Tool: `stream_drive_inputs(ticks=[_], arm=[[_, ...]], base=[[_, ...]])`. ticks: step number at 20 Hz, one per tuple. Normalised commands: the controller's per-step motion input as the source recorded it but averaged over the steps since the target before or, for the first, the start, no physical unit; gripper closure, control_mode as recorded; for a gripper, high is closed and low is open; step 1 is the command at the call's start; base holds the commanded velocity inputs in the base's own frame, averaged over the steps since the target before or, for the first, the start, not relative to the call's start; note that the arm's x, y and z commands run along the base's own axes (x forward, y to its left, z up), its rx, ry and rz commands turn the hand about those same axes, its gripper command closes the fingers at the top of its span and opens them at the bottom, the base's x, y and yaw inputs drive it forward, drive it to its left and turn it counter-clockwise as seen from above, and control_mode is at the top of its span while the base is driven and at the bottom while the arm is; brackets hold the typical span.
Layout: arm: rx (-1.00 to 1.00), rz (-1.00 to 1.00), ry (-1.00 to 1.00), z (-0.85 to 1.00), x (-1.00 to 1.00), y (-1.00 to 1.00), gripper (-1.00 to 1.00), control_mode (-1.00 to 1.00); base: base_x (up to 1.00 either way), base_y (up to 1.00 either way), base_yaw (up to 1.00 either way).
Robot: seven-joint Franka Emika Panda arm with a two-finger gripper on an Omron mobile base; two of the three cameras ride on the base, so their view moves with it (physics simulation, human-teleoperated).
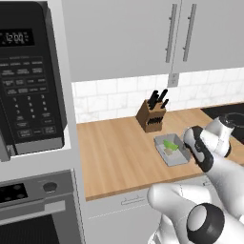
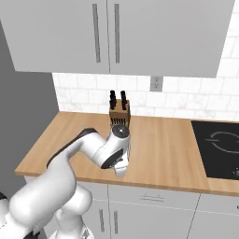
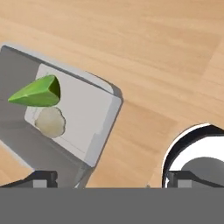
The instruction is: Take the meat container that has the chicken drumstick and place it on the second highest rack of the freezer. Then take the vegetable container that has the garlic and lemon wedge and place it on the highest rack of the freezer.
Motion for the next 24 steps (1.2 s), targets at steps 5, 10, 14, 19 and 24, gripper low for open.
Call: stream_drive_inputs(ticks=[5, 10, 14, 19, 24], arm=[[0.00, 0.00, 0.08, -0.31, 0.43, 0.00, -1.00, -1.00], [0.00, -0.01, 0.08, -0.37, 0.23, 0.00, -1.00, -1.00], [0.00, 0.00, 0.06, -0.30, 0.16, 0.00, -1.00, -1.00], [0.00, 0.00, 0.04, -0.51, -0.01, 0.08, 1.00, -1.00], [0.00, 0.00, 0.00, -0.42, 0.00, 0.07, 1.00, -1.00]], base=[[0.00, 0.00, 0.00], [0.00, 0.00, 0.00], [0.00, 0.00, 0.00], [0.00, 0.00, 0.00], [0.00, 0.00, 0.00]])
